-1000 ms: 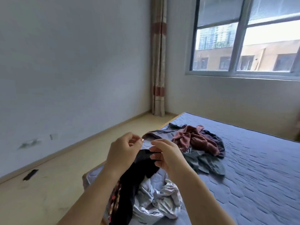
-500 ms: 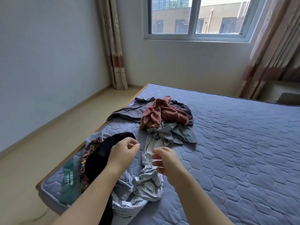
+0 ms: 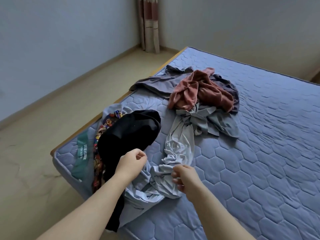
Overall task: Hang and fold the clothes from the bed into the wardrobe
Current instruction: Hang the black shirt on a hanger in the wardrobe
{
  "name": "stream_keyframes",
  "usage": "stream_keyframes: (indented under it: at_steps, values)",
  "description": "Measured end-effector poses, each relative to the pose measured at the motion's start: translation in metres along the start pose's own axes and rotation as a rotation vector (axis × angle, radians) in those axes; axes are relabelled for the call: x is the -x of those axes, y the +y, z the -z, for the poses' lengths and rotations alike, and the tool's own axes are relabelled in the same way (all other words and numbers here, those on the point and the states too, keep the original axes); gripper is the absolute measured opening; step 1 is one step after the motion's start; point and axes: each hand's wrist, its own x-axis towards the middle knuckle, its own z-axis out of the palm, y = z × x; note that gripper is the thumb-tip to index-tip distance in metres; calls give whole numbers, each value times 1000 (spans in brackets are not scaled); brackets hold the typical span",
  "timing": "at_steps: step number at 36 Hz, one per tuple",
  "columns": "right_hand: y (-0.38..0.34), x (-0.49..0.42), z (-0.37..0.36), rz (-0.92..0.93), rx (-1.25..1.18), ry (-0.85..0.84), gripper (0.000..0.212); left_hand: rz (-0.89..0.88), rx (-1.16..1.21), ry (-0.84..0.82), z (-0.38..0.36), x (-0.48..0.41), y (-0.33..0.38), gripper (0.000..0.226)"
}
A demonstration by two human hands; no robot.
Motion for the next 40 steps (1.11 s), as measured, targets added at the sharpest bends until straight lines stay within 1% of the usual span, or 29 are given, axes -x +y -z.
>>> stream_keyframes:
  at_steps: [4, 9, 12, 13, 16, 18, 21, 23, 26, 28, 31, 33, 35, 40]
  values:
    - [0, -30, -19, -60, -3, 10, 21, 67, 5, -5, 5, -33, -24, 17]
    - [-1, -76, -47, -97, -14, 54, 19, 92, -41, -10, 16, -84, -50, 18]
    - [0, -105, -66, -119, 44, 68, 18, 113, -67, 0, 20, -117, -69, 6]
    - [1, -113, -72, -125, 60, 68, 18, 119, -100, 16, 20, -128, -75, 12]
    - [2, -133, -89, -147, 81, 74, 22, 154, -273, 112, 23, -155, -92, 41]
    - [3, -144, -98, -159, 85, 87, 19, 166, -411, 142, 26, -173, -101, 63]
    - [5, -158, -106, -166, 80, 109, 13, 167, -567, 36, 26, -200, -113, 91]
    - [7, -165, -110, -182, 71, 130, 13, 134, -626, -34, 25, -215, -118, 98]
    - [11, -170, -114, -211, 72, 151, 12, 95, -648, -77, 26, -234, -120, 94]
    - [13, -172, -116, -227, 53, 150, 12, 100, -618, -91, 30, -244, -120, 88]
    - [15, -169, -121, -240, 28, 137, 11, 117, -520, -113, 38, -251, -121, 65]
    - [14, -166, -123, -237, 24, 135, 11, 121, -462, -71, 43, -249, -118, 50]
    - [11, -161, -125, -237, 16, 130, 11, 115, -358, -70, 48, -243, -112, 41]
    - [-2, -140, -128, -229, -72, 98, 13, 51, 75, -234, 58, -214, -77, 29]
